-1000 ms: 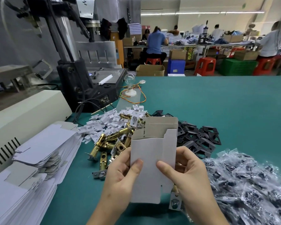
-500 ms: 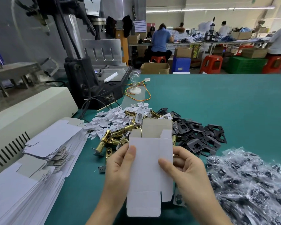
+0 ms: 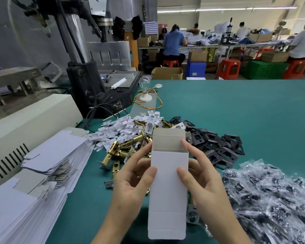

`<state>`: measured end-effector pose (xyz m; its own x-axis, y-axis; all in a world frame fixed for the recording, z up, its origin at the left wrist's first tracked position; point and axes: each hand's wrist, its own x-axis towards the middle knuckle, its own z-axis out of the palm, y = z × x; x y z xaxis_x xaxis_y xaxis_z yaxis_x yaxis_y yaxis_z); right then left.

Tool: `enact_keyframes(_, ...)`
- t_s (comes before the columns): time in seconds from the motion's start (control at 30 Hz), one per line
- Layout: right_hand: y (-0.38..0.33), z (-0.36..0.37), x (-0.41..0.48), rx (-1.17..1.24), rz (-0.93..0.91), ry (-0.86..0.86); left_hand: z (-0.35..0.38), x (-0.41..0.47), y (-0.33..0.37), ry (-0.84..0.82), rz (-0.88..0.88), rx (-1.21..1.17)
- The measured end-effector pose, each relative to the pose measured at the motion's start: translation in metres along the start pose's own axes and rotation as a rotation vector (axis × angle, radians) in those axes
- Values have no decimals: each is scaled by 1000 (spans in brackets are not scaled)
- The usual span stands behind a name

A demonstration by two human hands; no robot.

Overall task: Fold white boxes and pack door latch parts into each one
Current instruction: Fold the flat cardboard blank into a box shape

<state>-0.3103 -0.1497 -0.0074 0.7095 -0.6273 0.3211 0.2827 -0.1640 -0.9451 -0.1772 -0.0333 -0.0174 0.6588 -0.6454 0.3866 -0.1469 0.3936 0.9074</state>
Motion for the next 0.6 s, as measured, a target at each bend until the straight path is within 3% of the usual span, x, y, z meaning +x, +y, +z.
enact_keyframes(0.6,3,-2,1,-54,136,-110,-4,2,-6,51,27,186)
